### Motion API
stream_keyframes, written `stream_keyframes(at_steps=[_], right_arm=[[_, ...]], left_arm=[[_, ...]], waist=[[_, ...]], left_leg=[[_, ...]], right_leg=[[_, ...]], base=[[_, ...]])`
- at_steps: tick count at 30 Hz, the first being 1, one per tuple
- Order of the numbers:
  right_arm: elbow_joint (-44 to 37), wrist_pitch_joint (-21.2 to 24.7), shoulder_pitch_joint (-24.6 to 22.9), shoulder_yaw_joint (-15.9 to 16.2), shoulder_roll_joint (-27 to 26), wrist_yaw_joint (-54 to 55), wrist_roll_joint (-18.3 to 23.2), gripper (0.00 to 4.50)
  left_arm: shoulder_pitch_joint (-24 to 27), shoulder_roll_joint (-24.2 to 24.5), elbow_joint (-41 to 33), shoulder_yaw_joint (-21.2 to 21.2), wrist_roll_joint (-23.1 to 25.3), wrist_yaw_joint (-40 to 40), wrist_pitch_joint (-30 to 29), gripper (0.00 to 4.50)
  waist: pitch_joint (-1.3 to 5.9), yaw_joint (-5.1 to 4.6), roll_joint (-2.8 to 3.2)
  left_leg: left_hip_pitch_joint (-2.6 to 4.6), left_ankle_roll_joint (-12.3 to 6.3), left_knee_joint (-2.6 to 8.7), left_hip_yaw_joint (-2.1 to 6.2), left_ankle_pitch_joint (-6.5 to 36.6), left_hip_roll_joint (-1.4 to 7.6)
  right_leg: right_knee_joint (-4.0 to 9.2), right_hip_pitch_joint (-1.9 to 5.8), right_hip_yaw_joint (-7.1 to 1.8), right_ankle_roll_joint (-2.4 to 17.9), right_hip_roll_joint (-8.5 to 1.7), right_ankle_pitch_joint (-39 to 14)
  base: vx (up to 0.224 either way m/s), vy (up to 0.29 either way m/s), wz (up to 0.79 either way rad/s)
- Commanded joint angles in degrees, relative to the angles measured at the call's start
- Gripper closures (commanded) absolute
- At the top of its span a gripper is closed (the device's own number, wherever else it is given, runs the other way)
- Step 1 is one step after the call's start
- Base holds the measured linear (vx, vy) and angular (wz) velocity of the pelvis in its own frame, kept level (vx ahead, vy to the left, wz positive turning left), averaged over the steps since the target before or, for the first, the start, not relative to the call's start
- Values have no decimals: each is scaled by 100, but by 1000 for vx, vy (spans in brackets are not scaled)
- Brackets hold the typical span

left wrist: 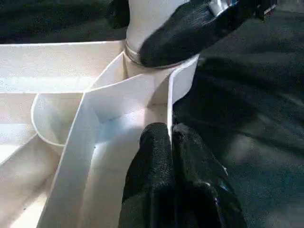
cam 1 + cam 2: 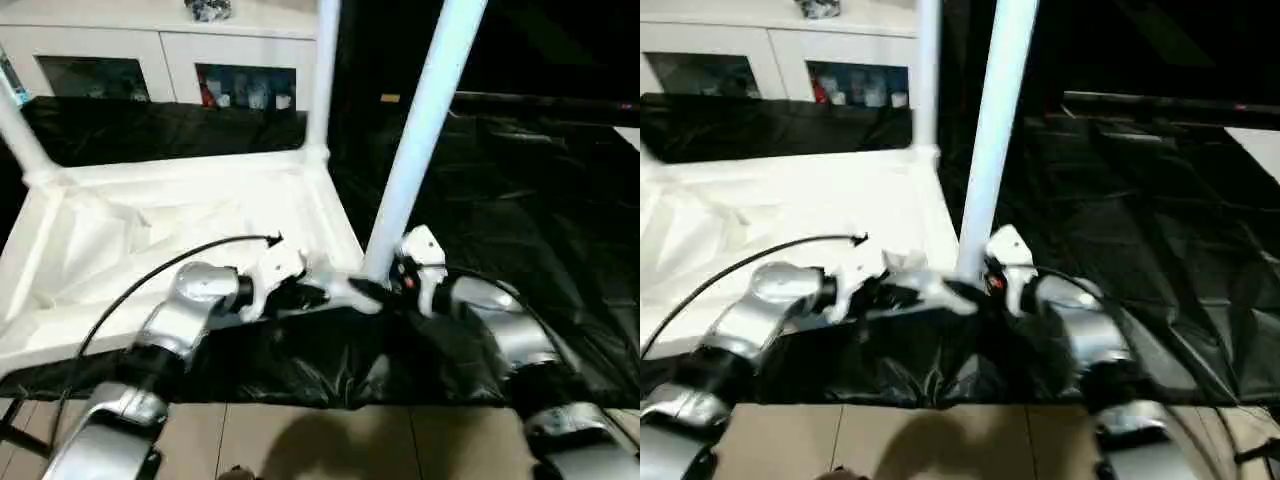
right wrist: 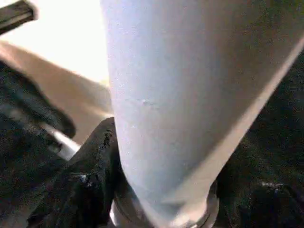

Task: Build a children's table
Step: Rotate leg to tighten

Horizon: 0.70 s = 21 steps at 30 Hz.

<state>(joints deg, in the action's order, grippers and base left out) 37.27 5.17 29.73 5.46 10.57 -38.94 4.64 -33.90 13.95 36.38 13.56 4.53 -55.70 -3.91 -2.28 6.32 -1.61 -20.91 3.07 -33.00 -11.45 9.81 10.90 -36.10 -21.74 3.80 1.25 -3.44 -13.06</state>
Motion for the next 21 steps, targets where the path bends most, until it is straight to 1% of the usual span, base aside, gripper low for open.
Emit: stream_keyframes(at_steps=[1,2,3,4,5,7,8,9,12,13,14,16,17,18,19,20,21], right_arm=[[392,278,77,99,-513,869,-184,196],[455,250,125,116,-688,1131,-226,196],[519,177,182,230,-917,1354,-312,196],[522,170,187,247,-935,1361,-321,196],[517,123,198,300,-990,1344,-351,196],[476,-7,204,399,-1054,1284,-438,196],[467,-35,205,414,-1065,1278,-461,167],[427,-35,226,345,-987,1101,-391,160],[413,-29,255,270,-929,988,-335,156],[375,-28,261,243,-893,893,-288,123],[288,-32,258,203,-791,725,-218,115],[241,-60,257,173,-694,581,-188,109],[184,-82,248,184,-494,311,-184,95],[135,-92,235,200,-349,76,-165,95],[126,-92,232,203,-326,37,-160,70],[-12,57,183,220,-95,-486,-25,70],[-58,126,168,222,-30,-655,27,70]], left_arm=[[-220,-408,348,94,217,877,-132,450],[-293,-512,442,84,269,1129,-127,450],[-381,-583,535,194,440,1357,-5,450],[-389,-585,542,212,463,1371,13,450],[-409,-628,553,214,447,1358,11,450],[-417,-744,510,147,272,1183,-39,450],[-413,-768,490,133,227,1124,-45,450],[-407,-736,453,157,212,958,37,450],[-402,-709,455,171,200,846,123,450],[-392,-691,468,174,202,813,170,450],[-336,-622,420,218,202,669,290,450],[-284,-546,362,273,207,542,348,450],[-200,-418,250,337,196,334,404,450],[-145,-331,170,366,175,182,436,450],[-137,-318,157,370,170,158,440,450],[-56,-194,24,369,86,-132,450,450],[-34,-160,-13,364,57,-220,442,450]], waist=[[268,-18,15],[268,-18,15],[282,-14,20],[282,-12,22],[285,-10,8],[283,-5,7],[280,-3,6],[278,-3,2],[276,-5,8],[274,-6,8],[277,-4,12],[286,-1,2],[287,1,1],[296,10,3],[296,12,4],[295,9,6],[306,28,5]], left_leg=[[109,36,390,187,1219,317],[109,36,390,187,1219,317],[117,93,390,191,1233,308],[113,92,386,188,1212,310],[97,76,383,183,1228,303],[97,39,381,179,1195,300],[94,31,385,182,1205,307],[91,-4,382,178,1204,305],[90,-28,389,183,1241,312],[91,-31,391,183,1243,313],[89,-37,389,184,1239,311],[75,-87,376,177,1159,309],[71,-117,374,178,1114,310],[67,-158,363,177,1056,314],[61,-179,360,177,1022,317],[59,-218,356,170,953,312],[56,-283,339,163,860,317]], right_leg=[[523,163,-341,1029,-573,-1060],[523,163,-341,1029,-573,-1060],[521,178,-339,1008,-579,-1022],[531,167,-345,1000,-584,-980],[521,185,-344,971,-581,-905],[519,188,-345,957,-578,-839],[517,189,-346,958,-586,-836],[522,189,-348,966,-581,-820],[527,192,-347,962,-584,-865],[528,188,-347,962,-581,-865],[526,194,-347,964,-580,-837],[511,207,-351,980,-583,-673],[503,212,-348,998,-581,-593],[489,225,-342,1016,-580,-487],[479,227,-340,1028,-578,-422],[468,226,-338,1065,-572,-324],[444,240,-334,1115,-567,-129]], base=[[0,0,0],[0,0,0],[0,0,0],[0,0,0],[0,0,0],[0,0,0],[0,0,0],[0,0,0],[0,0,0],[0,0,0],[0,0,0],[0,0,0],[0,0,0],[0,0,0],[0,0,0],[0,0,0],[0,0,0]])
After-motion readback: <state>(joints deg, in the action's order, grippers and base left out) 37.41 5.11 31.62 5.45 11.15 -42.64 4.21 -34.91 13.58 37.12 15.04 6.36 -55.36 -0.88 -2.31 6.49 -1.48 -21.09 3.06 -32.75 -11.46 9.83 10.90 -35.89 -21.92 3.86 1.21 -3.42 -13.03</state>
